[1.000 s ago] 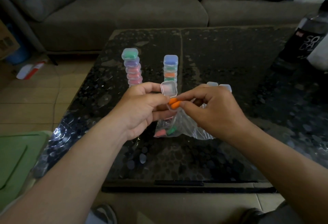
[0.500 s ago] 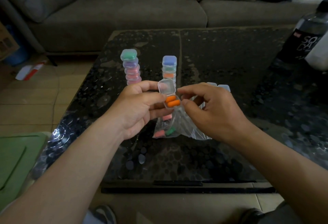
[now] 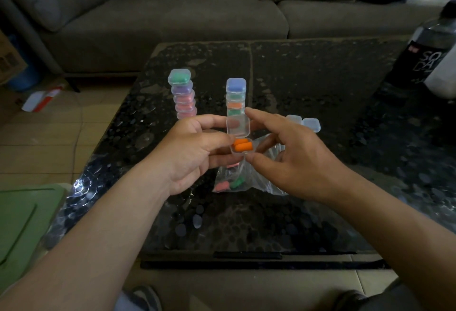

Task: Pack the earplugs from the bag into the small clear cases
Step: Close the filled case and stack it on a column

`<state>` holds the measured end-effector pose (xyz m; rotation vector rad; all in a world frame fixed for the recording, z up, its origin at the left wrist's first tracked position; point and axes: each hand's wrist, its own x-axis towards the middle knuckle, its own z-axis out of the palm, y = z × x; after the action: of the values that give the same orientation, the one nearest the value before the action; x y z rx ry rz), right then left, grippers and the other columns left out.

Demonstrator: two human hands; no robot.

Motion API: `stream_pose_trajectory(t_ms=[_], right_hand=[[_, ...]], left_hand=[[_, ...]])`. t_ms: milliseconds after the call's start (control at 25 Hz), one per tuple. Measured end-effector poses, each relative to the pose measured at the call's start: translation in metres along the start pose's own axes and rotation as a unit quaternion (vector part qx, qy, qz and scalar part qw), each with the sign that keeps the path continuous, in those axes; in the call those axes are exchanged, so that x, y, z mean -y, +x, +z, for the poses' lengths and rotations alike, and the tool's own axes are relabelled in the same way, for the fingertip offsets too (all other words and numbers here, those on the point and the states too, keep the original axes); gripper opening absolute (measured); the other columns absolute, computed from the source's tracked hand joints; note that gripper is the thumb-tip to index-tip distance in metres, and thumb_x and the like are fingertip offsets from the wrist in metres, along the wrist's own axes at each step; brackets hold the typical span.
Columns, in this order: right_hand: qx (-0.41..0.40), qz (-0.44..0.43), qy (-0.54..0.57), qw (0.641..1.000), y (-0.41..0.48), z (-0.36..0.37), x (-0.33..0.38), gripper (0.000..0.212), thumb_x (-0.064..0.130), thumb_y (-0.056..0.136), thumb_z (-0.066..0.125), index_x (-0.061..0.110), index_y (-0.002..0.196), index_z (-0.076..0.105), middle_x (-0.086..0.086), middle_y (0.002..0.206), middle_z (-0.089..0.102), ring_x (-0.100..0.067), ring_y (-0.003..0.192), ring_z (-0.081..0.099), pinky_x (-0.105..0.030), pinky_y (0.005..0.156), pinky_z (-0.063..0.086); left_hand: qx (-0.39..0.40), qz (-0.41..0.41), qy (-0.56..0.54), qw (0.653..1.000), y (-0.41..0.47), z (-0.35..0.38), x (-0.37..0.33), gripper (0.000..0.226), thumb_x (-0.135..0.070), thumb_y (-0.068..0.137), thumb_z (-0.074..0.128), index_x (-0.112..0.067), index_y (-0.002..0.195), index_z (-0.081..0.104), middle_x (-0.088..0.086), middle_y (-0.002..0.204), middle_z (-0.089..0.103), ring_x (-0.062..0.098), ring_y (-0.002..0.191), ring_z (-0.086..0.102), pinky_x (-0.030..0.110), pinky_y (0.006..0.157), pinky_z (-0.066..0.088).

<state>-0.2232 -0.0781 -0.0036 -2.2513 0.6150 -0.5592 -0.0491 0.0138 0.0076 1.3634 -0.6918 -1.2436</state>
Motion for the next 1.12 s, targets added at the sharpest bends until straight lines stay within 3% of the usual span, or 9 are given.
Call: stream_pose_trajectory(t_ms=[320,440,640,760,880,960,1120], right_hand=[[-0.040,0.006,0.009,0.999,0.000,0.000,-0.002,0.054,0.034,0.090,0.072,0.032,0.139,0.049,0.020,0.113,0.059,0.008,0.096,0.061,-0.007,0.067,0.050],[-0.055,0.015,0.002,0.998,0.001,0.000,-0.004,0.048,0.035,0.091,0.072,0.035,0.134,0.052,0.021,0.109,0.061,0.007,0.094,0.062,-0.012,0.068,0.054],[-0.061,-0.021,-0.032,0.997,0.004,0.004,-0.008,0.028,0.032,0.096,0.064,0.031,0.124,0.064,0.019,0.107,0.065,0.003,0.098,0.060,-0.015,0.079,0.052],[-0.062,-0.024,-0.034,0.997,0.006,0.004,-0.008,0.014,0.032,0.097,0.062,0.030,0.111,0.067,0.018,0.099,0.065,0.002,0.095,0.059,-0.014,0.078,0.050],[-0.066,-0.022,-0.033,0.997,0.007,0.005,-0.008,0.013,0.029,0.097,0.061,0.027,0.109,0.066,0.019,0.098,0.063,0.002,0.094,0.058,-0.014,0.079,0.049],[-0.064,-0.023,-0.040,0.997,0.007,0.005,-0.009,0.013,0.028,0.098,0.061,0.029,0.110,0.065,0.019,0.099,0.063,0.002,0.094,0.058,-0.013,0.078,0.049],[-0.067,-0.026,-0.058,0.996,0.008,0.007,-0.011,0.012,0.026,0.098,0.061,0.028,0.109,0.065,0.016,0.099,0.064,0.000,0.092,0.059,-0.015,0.075,0.050]], left_hand=[[0.027,0.023,0.021,0.999,0.002,-0.004,0.003,0.028,-0.013,0.083,0.070,-0.013,0.110,0.076,0.017,0.107,0.078,0.027,0.096,0.077,0.043,0.091,0.060],[0.042,0.054,0.084,0.994,0.001,-0.005,0.008,0.028,-0.004,0.090,0.069,-0.015,0.116,0.074,0.011,0.109,0.078,0.028,0.101,0.076,0.046,0.093,0.059],[0.024,0.124,0.197,0.972,0.002,-0.004,0.015,0.026,-0.004,0.094,0.070,-0.025,0.108,0.077,0.005,0.103,0.080,0.023,0.094,0.077,0.049,0.090,0.062],[0.000,0.189,0.226,0.956,0.001,-0.001,0.018,0.025,-0.006,0.093,0.071,-0.025,0.108,0.077,0.003,0.103,0.079,0.021,0.095,0.077,0.042,0.082,0.065],[-0.028,0.247,0.253,0.935,0.001,0.000,0.019,0.028,-0.005,0.091,0.074,-0.028,0.107,0.075,-0.001,0.101,0.079,0.013,0.094,0.076,0.029,0.079,0.063],[-0.037,0.269,0.285,0.919,0.001,0.000,0.020,0.029,-0.006,0.091,0.075,-0.030,0.107,0.074,-0.004,0.101,0.079,0.011,0.093,0.076,0.031,0.082,0.063],[-0.037,0.264,0.274,0.924,0.001,0.000,0.021,0.026,-0.003,0.091,0.074,-0.024,0.106,0.076,-0.001,0.100,0.079,0.013,0.092,0.077,0.033,0.081,0.064]])
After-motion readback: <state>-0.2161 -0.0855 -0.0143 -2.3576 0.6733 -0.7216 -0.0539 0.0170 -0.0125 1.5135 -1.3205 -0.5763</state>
